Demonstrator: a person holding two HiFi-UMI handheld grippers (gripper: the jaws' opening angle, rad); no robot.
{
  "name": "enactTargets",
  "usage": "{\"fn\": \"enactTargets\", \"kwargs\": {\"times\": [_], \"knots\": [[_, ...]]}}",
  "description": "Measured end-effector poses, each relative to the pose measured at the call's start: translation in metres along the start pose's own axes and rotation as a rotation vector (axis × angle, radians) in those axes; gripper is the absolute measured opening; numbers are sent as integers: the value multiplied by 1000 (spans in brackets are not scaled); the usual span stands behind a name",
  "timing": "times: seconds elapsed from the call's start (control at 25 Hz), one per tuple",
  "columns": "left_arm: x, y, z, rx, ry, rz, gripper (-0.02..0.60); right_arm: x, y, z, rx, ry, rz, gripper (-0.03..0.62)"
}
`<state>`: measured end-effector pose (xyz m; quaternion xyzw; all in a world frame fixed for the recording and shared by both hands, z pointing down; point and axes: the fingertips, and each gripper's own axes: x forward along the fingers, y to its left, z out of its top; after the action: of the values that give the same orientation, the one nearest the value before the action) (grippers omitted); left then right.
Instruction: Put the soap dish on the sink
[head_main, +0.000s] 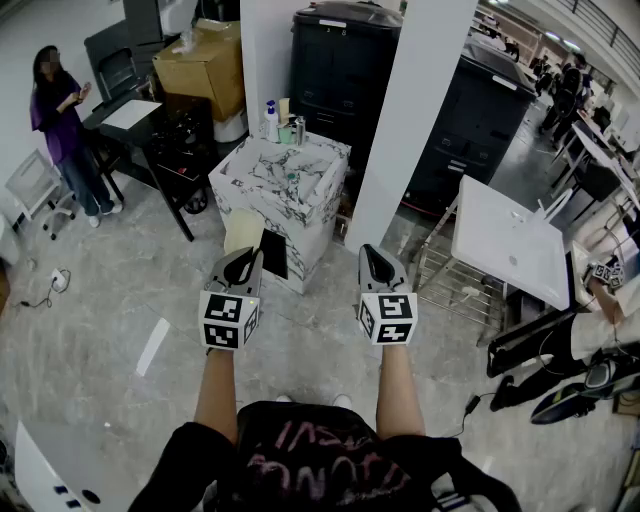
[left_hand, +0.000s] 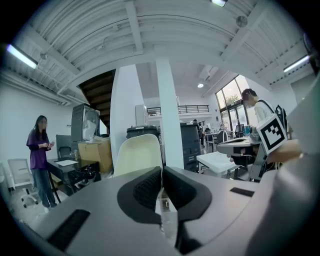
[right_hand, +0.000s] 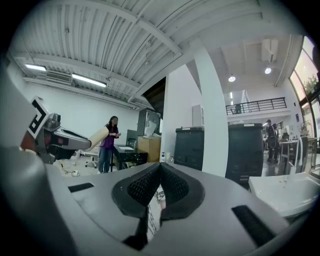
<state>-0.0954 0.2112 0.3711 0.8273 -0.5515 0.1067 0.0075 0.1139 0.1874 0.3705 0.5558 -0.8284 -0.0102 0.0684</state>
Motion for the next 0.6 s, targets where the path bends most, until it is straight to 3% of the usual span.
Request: {"fn": "enactTargets", "kwargs": {"times": [0.6], "knots": [[-20, 25, -15, -7, -5, -55, 28, 0, 46, -5, -16, 5, -39, 12]]}}
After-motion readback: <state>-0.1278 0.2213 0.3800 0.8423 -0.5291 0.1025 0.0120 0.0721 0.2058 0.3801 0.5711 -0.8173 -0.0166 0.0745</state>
